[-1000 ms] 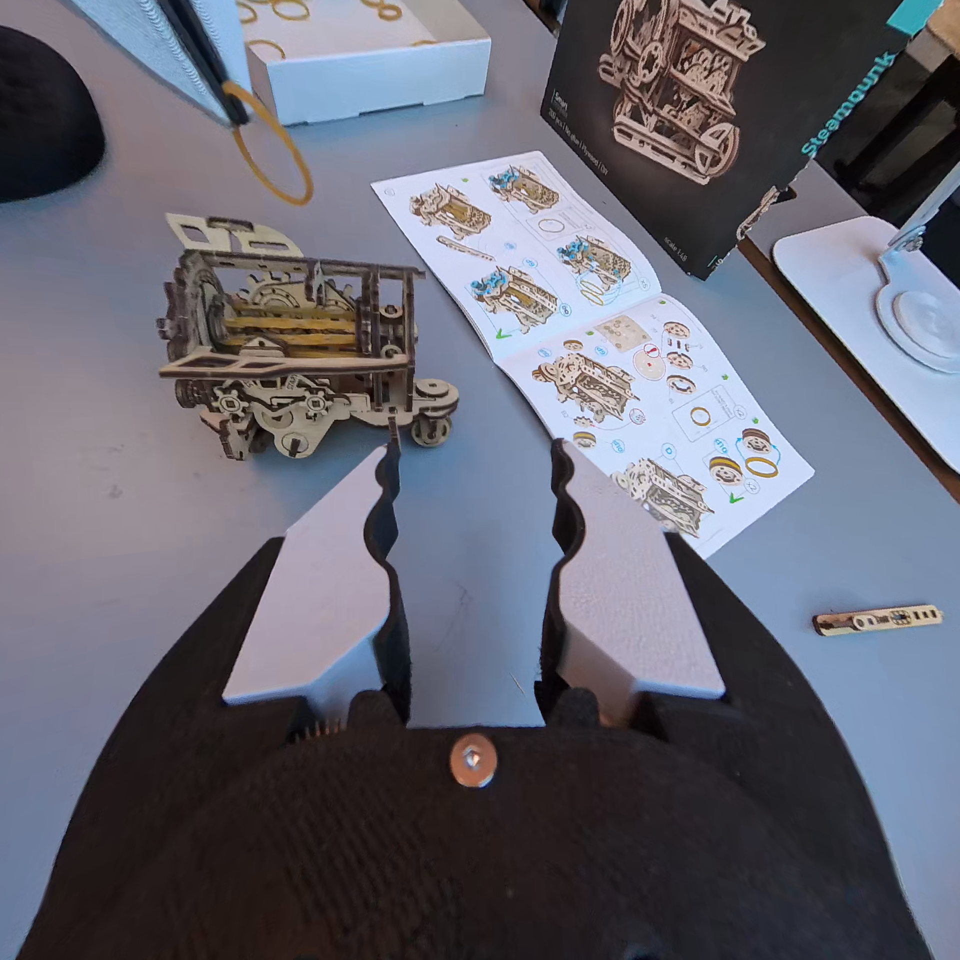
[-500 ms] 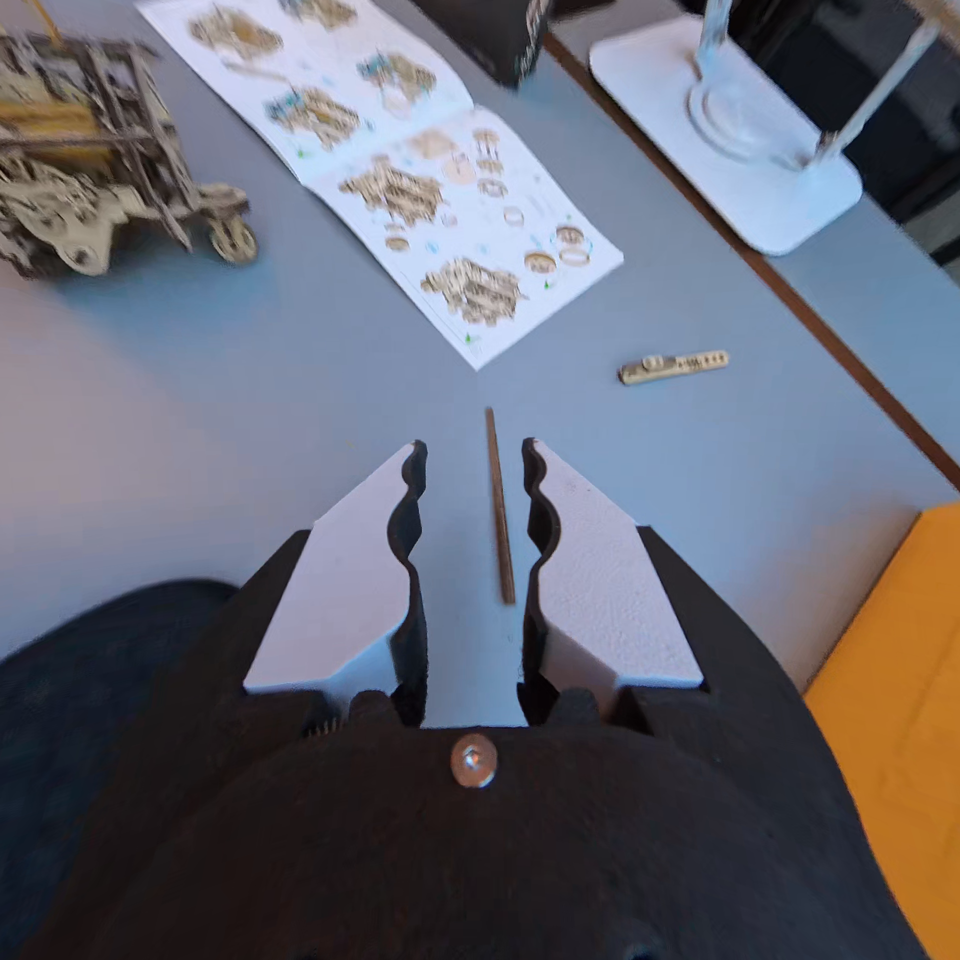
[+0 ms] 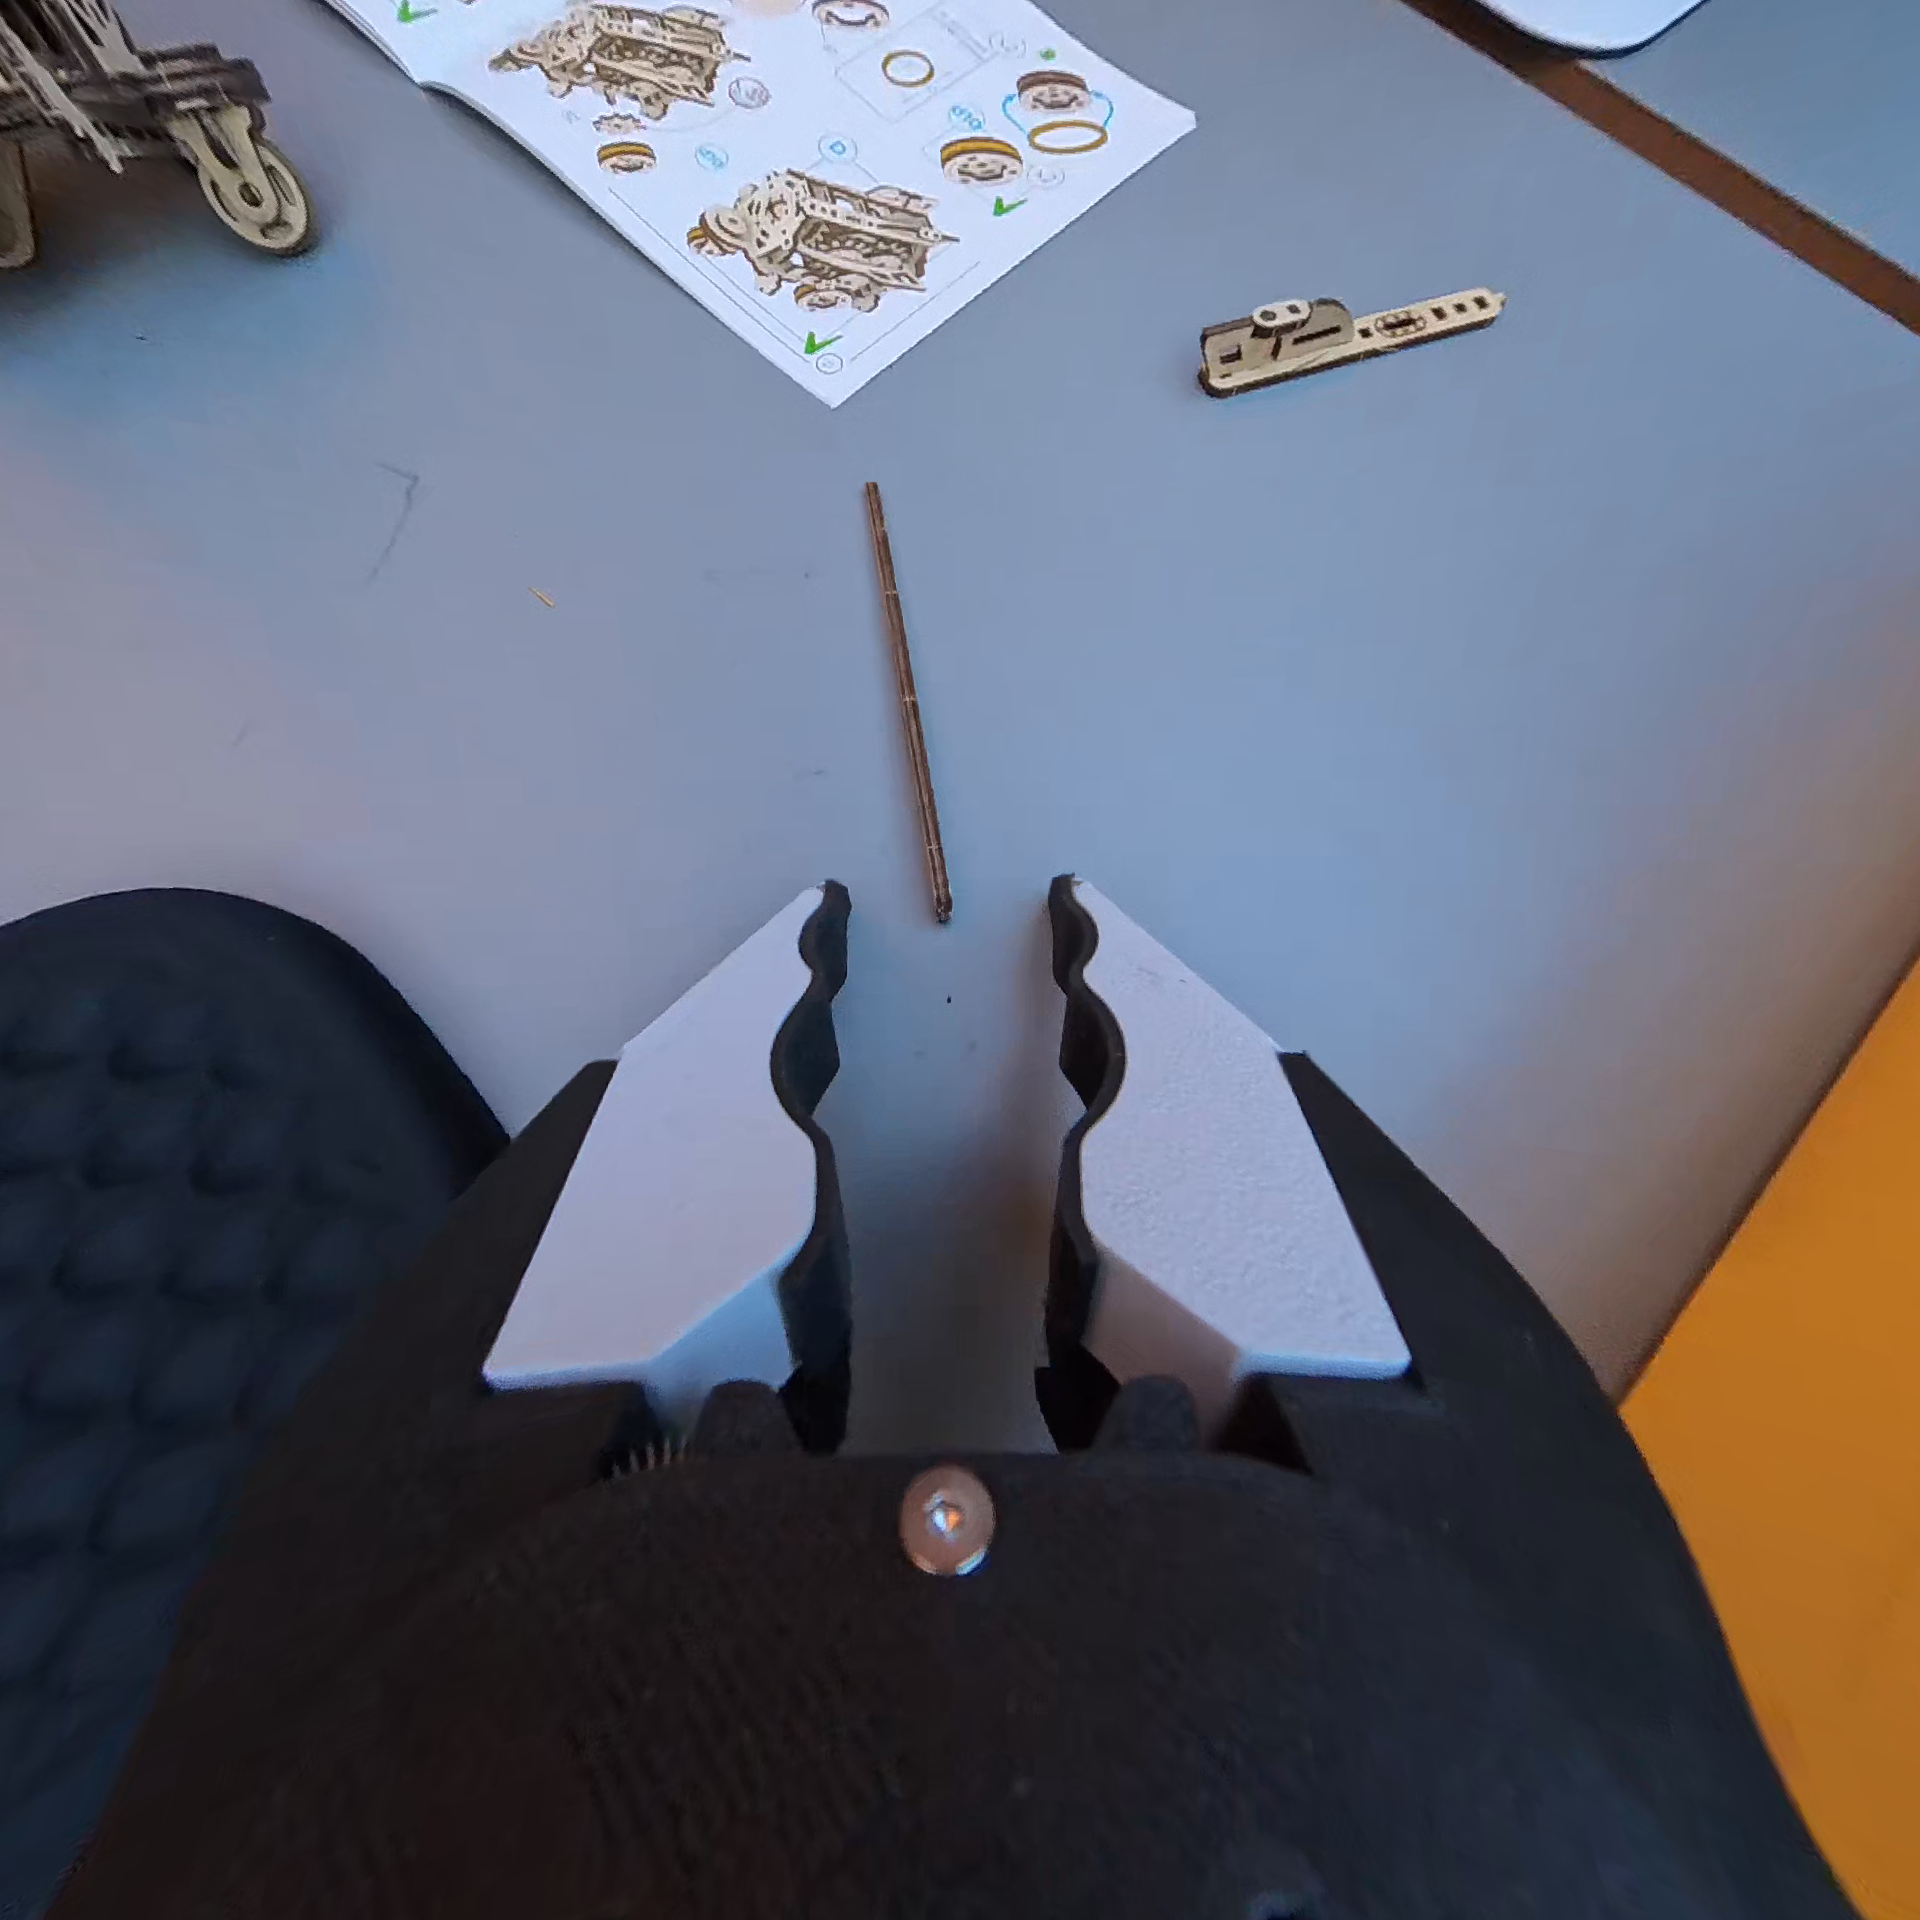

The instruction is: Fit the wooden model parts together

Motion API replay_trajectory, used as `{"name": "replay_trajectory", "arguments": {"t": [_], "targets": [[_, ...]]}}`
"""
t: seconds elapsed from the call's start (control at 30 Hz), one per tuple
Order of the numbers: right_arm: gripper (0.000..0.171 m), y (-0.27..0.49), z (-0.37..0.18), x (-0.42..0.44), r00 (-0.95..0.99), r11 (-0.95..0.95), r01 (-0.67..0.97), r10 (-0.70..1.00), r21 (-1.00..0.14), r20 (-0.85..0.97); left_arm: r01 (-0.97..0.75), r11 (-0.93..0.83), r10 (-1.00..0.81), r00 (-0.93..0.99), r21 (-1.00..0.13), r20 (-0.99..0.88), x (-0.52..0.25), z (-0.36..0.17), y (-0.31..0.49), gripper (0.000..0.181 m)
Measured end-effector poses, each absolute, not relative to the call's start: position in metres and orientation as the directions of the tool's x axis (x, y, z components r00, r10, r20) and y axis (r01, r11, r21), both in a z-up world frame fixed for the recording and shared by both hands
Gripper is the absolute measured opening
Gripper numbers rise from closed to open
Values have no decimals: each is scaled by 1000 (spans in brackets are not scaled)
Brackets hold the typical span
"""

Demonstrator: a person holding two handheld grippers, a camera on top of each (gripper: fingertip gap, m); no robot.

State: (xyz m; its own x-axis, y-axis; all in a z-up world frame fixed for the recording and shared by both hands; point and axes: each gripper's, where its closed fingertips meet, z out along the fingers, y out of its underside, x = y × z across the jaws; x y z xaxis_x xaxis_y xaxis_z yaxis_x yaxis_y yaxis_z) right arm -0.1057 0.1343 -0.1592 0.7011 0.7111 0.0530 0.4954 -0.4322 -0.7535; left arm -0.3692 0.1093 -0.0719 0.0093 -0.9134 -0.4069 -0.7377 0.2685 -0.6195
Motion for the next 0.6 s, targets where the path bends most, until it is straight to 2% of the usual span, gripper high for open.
{"name": "replay_trajectory", "arguments": {"t": [0.13,0.2,0.23,0.37,0.5,0.6], "targets": [[32,137,-161,-107,713,-461,435,701,-773,-16,-734,277,-911,4,-620,-412,-370,-74,109,0],[6,136,-161,-109,701,-470,429,712,-772,-43,-729,291,-911,-14,-620,-411,-369,-75,107,0],[2,135,-161,-112,690,-466,433,723,-772,-49,-725,294,-912,-17,-623,-410,-368,-75,107,0],[2,132,-159,-117,656,-381,509,752,-772,61,-727,293,-922,-42,-621,-385,-365,-75,106,0],[1,112,-137,-154,619,-379,498,785,-780,13,-749,285,-925,-52,-599,-376,-368,-78,108,0],[1,96,-114,-185,568,-334,579,820,-744,73,-744,287,-922,-43,-604,-385,-368,-79,109,0]]}}
